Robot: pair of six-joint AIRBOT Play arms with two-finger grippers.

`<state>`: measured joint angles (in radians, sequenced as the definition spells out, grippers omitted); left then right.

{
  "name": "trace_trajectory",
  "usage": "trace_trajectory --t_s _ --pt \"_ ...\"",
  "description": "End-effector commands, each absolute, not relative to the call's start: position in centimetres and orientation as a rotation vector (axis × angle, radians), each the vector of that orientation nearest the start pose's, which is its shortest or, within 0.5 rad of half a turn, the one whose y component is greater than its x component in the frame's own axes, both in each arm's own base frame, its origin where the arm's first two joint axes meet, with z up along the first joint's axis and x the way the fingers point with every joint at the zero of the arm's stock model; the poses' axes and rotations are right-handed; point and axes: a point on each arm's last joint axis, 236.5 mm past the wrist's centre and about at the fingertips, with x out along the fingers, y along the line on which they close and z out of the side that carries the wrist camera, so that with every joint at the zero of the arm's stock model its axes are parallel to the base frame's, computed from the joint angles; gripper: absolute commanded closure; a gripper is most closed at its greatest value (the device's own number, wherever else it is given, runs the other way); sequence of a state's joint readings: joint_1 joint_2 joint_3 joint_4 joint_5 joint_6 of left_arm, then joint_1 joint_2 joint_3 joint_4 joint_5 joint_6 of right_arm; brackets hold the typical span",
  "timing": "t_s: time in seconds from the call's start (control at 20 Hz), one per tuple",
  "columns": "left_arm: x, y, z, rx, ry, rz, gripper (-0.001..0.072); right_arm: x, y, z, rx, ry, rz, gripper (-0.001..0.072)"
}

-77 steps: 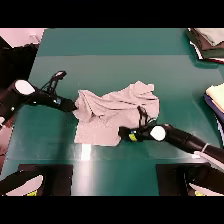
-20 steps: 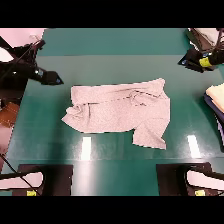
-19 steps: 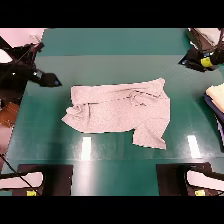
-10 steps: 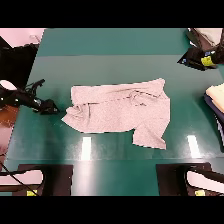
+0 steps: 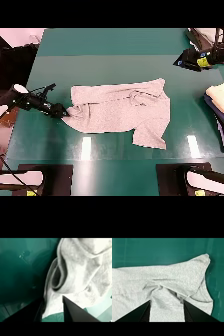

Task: Fold the shirts.

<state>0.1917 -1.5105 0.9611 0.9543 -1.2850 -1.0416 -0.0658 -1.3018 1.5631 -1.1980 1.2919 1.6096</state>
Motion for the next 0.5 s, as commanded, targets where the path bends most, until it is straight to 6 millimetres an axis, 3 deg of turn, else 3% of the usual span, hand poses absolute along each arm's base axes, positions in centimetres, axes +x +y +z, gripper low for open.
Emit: trace_trajectory --t_s 0.0,0.05,0.1,0.3,0.45 --pt "30.6 -8.3 -9.2 -0.398 1.586 -0.575 0.0410 41.8 5.8 14.7 0.319 1.086 0.220 0.0261" --pt "30.4 -8.3 -9.1 -0.403 1.595 -0.577 0.0577 41.0 5.8 14.3 0.303 1.122 0.232 0.0261" --pt "30.2 -8.4 -9.0 -0.406 1.605 -0.585 0.0684 40.2 5.9 14.0 0.288 1.158 0.246 0.0261" --pt "30.7 -8.5 -7.0 -0.407 1.613 -0.612 0.0686 37.0 6.0 12.5 0.249 1.296 0.281 0.0261" --pt "32.7 -8.2 -3.8 -0.375 1.527 -0.597 0.0686 34.1 5.4 8.5 0.280 1.445 0.275 0.0261"
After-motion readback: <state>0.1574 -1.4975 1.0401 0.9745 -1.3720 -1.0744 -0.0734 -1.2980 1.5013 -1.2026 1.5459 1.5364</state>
